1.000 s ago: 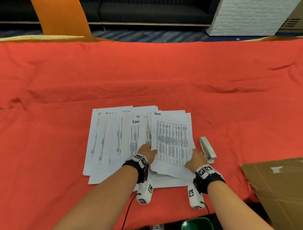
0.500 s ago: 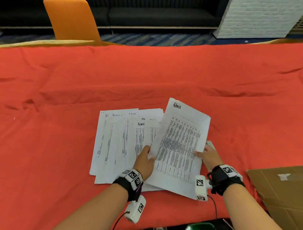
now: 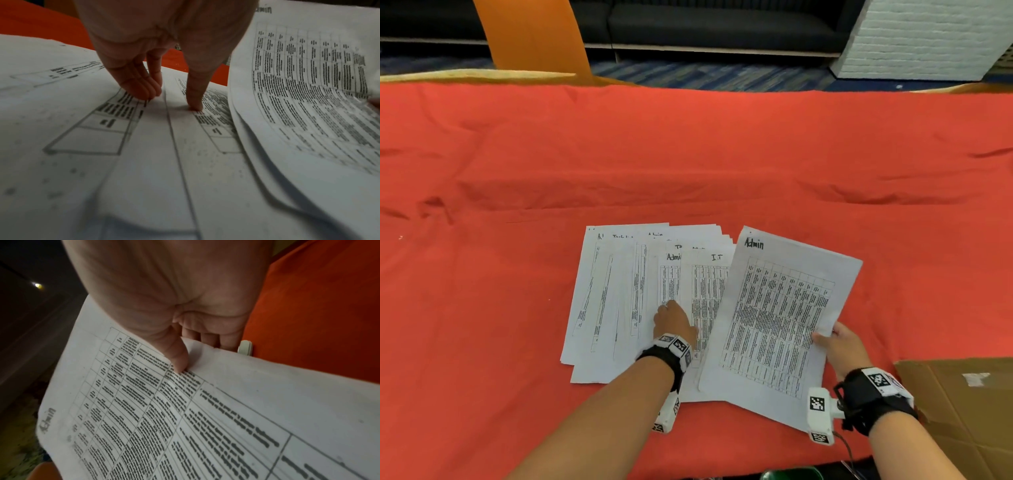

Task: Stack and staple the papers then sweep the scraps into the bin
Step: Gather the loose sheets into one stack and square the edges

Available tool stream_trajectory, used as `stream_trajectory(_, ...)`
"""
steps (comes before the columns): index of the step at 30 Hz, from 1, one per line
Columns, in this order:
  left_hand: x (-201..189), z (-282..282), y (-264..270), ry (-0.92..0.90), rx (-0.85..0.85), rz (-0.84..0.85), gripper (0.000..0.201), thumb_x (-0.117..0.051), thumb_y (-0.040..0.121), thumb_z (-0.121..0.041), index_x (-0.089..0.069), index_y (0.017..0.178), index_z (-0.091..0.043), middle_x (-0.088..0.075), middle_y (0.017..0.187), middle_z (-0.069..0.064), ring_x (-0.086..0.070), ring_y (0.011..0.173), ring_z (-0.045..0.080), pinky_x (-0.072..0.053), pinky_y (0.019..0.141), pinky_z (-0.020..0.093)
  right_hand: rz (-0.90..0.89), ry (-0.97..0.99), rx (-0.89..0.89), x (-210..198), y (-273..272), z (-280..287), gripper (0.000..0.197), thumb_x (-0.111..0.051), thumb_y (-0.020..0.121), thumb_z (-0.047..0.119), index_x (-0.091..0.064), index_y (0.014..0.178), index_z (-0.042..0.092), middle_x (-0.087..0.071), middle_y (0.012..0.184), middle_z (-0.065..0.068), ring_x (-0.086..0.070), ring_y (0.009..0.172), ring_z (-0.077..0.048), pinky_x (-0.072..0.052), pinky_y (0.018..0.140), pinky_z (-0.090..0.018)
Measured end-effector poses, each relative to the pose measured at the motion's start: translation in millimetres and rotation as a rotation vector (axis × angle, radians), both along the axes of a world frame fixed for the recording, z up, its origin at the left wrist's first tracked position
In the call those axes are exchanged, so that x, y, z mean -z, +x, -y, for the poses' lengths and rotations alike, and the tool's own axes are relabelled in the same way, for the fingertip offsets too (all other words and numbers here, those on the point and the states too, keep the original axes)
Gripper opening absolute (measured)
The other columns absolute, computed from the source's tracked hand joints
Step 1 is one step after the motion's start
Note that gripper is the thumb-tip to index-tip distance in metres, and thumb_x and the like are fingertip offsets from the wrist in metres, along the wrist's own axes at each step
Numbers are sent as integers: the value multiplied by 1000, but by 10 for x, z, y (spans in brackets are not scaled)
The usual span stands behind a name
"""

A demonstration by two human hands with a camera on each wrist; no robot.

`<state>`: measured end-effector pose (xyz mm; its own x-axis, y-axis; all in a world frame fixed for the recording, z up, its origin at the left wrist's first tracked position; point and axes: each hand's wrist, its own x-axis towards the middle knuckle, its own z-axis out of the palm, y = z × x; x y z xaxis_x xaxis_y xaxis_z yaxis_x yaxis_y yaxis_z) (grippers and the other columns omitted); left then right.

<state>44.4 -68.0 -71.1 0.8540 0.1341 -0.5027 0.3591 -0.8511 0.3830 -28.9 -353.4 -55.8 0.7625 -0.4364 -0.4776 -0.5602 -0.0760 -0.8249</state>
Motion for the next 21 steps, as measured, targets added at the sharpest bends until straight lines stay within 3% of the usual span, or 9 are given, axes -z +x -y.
stream_trajectory(5, -7, -43, 77, -17, 28, -70, 49, -65, 86, -20, -43, 125, -2, -54, 123, 12, -54, 114, 26, -50, 92, 33, -17, -62, -40, -7, 43, -38, 26, -55, 87, -4, -62, 107, 12, -68, 103, -13, -64, 93, -29, -51, 85, -40)
stream_trajectory(8, -68, -61, 34, -142, 10, 58, 11, -52, 88, -6, -52, 98, -12, -58, 99, 5, -58, 86, 17, -49, 71, 26, -54, -89, -77, -7, 107, -76, 22, -55, 86, 0, -62, 102, 13, -68, 104, -14, -65, 96, -33, -51, 90, -49)
stream_trajectory(11, -159, -55, -77, -363, -68, 158, 19, -42, 94, -4, -47, 82, -18, -50, 80, -3, -44, 61, 7, -38, 52, 19, -61, -71, -105, 15, 179, -130, 23, -53, 87, 2, -62, 107, 12, -68, 107, -13, -65, 97, -33, -50, 91, -54)
stream_trajectory(13, -188, -71, -143, -467, -107, 176, 20, -40, 95, -6, -49, 83, -19, -49, 82, -5, -45, 67, 7, -37, 55, 15, -53, -60, -122, -21, 217, -212, 25, -51, 89, 1, -61, 108, 13, -67, 107, -10, -64, 99, -32, -49, 94, -51)
stream_trajectory(15, -208, -100, -197, -539, -106, 177, 12, -42, 95, -7, -53, 101, -10, -51, 97, -3, -48, 83, 9, -38, 65, 12, -50, -48, -129, -41, 265, -286, 26, -50, 90, 1, -59, 111, 13, -66, 109, -9, -62, 100, -31, -48, 96, -49)
stream_trajectory(17, -203, -114, -234, -610, -100, 154, 16, -44, 95, -9, -53, 107, -4, -57, 105, 3, -52, 86, 10, -41, 66, 11, -65, -43, -136, -33, 310, -349, 25, -51, 89, 4, -58, 112, 13, -65, 111, -9, -62, 101, -31, -47, 97, -50)
stream_trajectory(21, -248, -104, -270, -704, -69, 160, 18, -45, 94, -10, -57, 108, -8, -64, 109, 10, -63, 99, 25, -53, 81, 31, -55, -57, -66, 6, 356, -404, 32, -61, 86, 4, -48, 114, 10, -63, 108, -10, -61, 100, -29, -48, 95, -50)
